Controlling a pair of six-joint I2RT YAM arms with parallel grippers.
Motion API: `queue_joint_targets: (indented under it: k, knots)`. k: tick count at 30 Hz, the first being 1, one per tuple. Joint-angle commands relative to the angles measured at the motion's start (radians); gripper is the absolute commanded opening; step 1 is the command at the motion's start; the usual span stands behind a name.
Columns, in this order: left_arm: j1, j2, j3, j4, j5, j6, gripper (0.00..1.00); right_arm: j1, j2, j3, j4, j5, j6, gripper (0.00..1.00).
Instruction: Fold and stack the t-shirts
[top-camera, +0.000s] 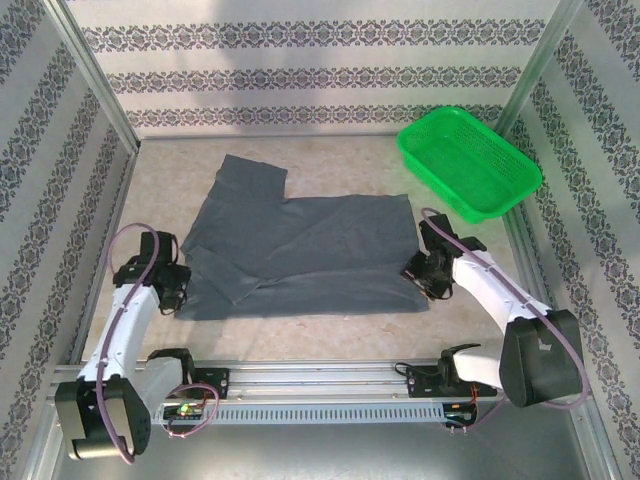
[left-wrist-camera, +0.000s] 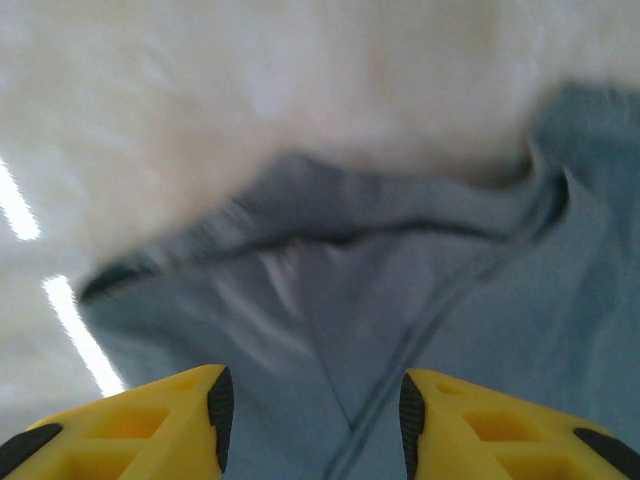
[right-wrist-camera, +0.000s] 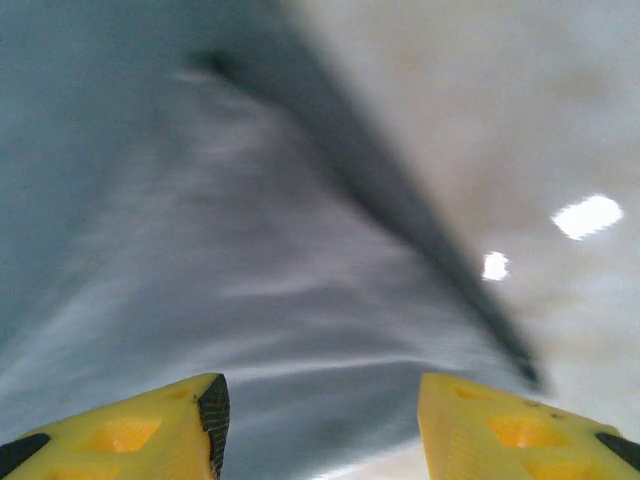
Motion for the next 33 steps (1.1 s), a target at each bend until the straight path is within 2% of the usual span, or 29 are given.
queue_joint_targets:
  k: [1,4,7,10,13,19,23,28,29,33]
  knots:
    - [-0.126,0.027,0.0,0.054,0.097,-0.095,0.48,0.068,0.033,0.053,0.228,-0.168,-0.109,0.54]
    - [-0.255,0.049,-0.053,0.122,0.126,-0.24,0.48,0.103,0.088,0.09,0.263,-0.214,-0.123,0.54]
    - [-0.339,0.08,-0.088,0.206,0.115,-0.334,0.48,0.11,0.123,0.086,0.318,-0.263,-0.1,0.54]
    - [-0.376,0.136,-0.087,0.258,0.116,-0.366,0.48,0.118,0.149,0.094,0.328,-0.274,-0.093,0.54]
    - [-0.404,0.189,-0.062,0.234,0.127,-0.375,0.47,0.121,0.172,0.107,0.326,-0.277,-0.09,0.55]
    - [-0.421,0.214,-0.066,0.23,0.131,-0.397,0.44,0.119,0.207,0.145,0.332,-0.284,-0.082,0.55]
    - [-0.425,0.236,-0.055,0.258,0.125,-0.393,0.31,0.121,0.22,0.16,0.335,-0.284,-0.073,0.55]
    - [-0.425,0.251,-0.025,0.282,0.095,-0.373,0.03,0.122,0.224,0.163,0.34,-0.286,-0.064,0.54]
    - [-0.424,0.257,-0.015,0.286,0.093,-0.365,0.0,0.121,0.224,0.162,0.339,-0.287,-0.062,0.54]
    - [-0.424,0.291,0.047,0.28,0.077,-0.296,0.0,0.121,0.219,0.165,0.332,-0.284,-0.061,0.53]
